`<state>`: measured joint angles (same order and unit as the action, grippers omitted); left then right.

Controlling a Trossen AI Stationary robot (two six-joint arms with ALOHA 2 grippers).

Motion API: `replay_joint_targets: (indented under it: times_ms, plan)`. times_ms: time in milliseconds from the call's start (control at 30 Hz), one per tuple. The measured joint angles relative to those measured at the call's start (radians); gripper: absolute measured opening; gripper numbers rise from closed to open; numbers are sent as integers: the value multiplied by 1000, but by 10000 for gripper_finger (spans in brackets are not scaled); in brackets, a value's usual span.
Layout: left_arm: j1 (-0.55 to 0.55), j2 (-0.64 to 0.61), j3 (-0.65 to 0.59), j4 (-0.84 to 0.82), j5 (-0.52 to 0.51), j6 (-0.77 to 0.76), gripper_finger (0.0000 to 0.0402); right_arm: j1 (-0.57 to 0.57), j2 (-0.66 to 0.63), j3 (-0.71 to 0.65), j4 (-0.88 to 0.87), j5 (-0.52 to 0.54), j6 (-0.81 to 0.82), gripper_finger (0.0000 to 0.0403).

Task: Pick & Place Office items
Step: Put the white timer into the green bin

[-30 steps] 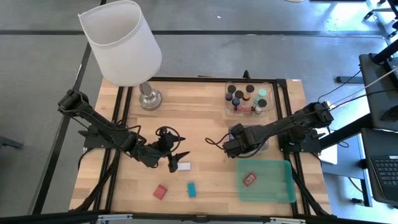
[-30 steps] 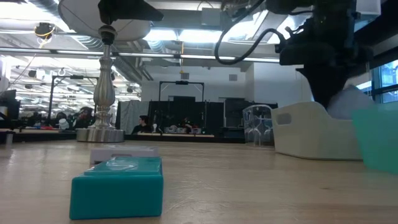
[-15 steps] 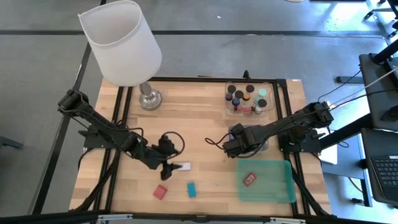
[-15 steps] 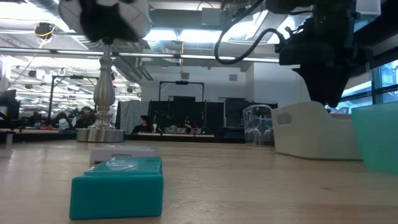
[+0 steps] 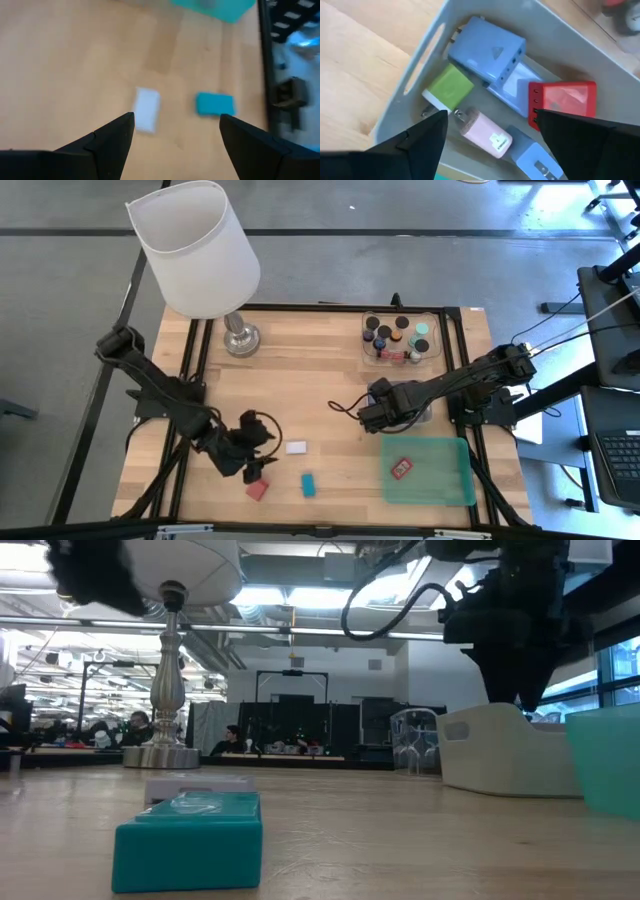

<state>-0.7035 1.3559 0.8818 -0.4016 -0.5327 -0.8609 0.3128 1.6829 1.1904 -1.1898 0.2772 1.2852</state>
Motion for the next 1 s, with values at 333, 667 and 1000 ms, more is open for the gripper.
replay_joint_targets:
  times_ms: [333,667,1000]
  plan:
    - [37,202,0,84,6,295,290,-12,0,0,64,-5,-40,311]
    - [106,372,-1,220,22,299,290,-16,0,0,85,-5,-63,311]
    - [159,485,5,231,100,261,282,-18,0,0,102,-8,-75,311]
